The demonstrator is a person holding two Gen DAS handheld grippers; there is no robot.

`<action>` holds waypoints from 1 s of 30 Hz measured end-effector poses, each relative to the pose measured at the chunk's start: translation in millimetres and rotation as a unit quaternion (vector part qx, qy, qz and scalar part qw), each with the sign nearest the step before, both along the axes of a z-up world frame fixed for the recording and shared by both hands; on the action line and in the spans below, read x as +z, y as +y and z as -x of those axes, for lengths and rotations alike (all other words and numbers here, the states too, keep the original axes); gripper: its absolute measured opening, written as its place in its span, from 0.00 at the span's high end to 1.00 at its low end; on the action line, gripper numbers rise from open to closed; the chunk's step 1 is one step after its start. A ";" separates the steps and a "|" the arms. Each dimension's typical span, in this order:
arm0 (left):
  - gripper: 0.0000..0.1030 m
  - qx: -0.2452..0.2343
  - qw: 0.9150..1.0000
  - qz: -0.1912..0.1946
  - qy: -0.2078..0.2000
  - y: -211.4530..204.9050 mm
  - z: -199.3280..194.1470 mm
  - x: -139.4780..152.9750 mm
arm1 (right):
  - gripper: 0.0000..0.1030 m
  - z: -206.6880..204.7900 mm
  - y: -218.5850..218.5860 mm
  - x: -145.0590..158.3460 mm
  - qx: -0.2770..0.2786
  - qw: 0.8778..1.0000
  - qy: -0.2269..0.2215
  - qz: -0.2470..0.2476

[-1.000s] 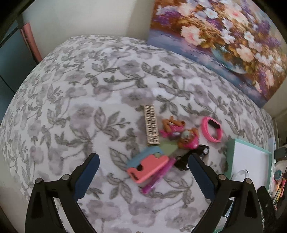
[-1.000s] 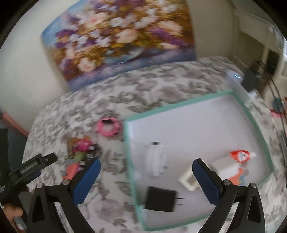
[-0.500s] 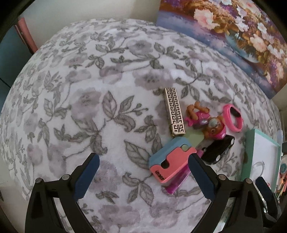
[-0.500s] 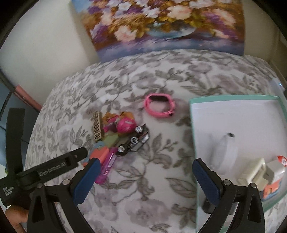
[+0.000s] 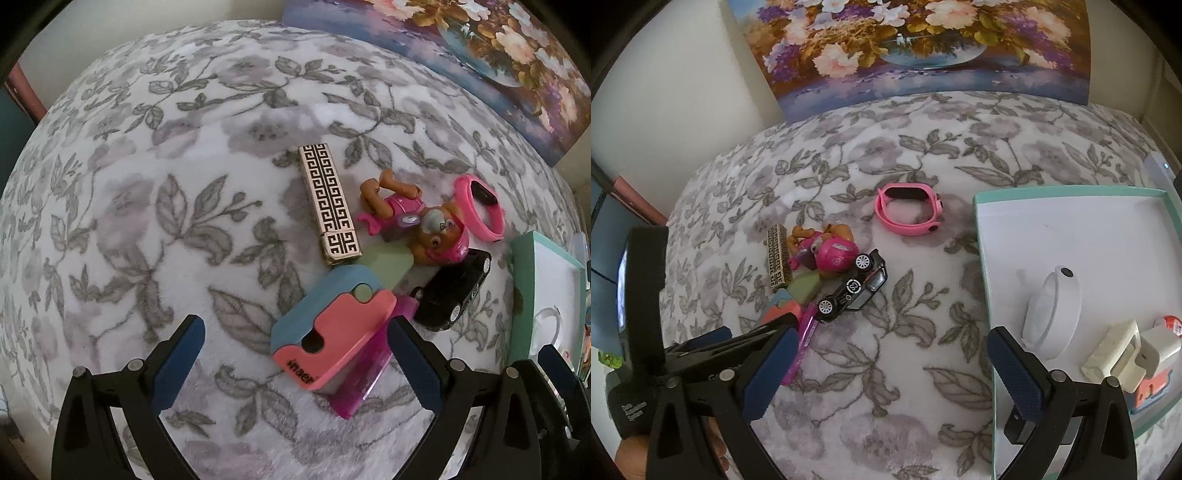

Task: Organize rigid objects
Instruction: 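Move the left gripper back to the pile and grasp the pink-blue folding toy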

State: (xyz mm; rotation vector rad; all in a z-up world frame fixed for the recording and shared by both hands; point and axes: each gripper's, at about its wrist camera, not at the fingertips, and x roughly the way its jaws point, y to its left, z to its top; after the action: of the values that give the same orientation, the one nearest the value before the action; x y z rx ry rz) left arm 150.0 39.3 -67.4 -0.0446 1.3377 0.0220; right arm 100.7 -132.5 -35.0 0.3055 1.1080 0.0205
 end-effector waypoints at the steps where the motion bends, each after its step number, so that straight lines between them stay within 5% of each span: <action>1: 0.06 0.001 1.000 -0.003 -0.002 -0.2 0.0 -0.6 | 0.00 0.2 -1.2 0.1 -0.002 1.000 0.000 -0.002; 9: 0.36 -0.020 0.999 0.038 -0.004 -12.7 -2.7 -1.4 | 0.00 1.0 -3.8 -2.2 -0.007 1.000 0.003 -0.004; 19: 0.41 -0.022 0.999 0.026 -0.002 -27.2 -4.7 -4.9 | 0.00 1.2 -5.6 -3.1 -0.011 1.000 0.005 -0.007; 30: 0.46 0.052 0.998 0.022 0.001 21.7 0.7 -4.7 | 0.00 0.9 3.3 -8.2 0.002 1.000 0.010 -0.005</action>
State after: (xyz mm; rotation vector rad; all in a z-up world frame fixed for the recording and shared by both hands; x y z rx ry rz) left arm 149.3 61.0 -72.1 -0.1516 1.3364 0.0809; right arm 99.8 -129.2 -43.3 0.3143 1.1275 0.0264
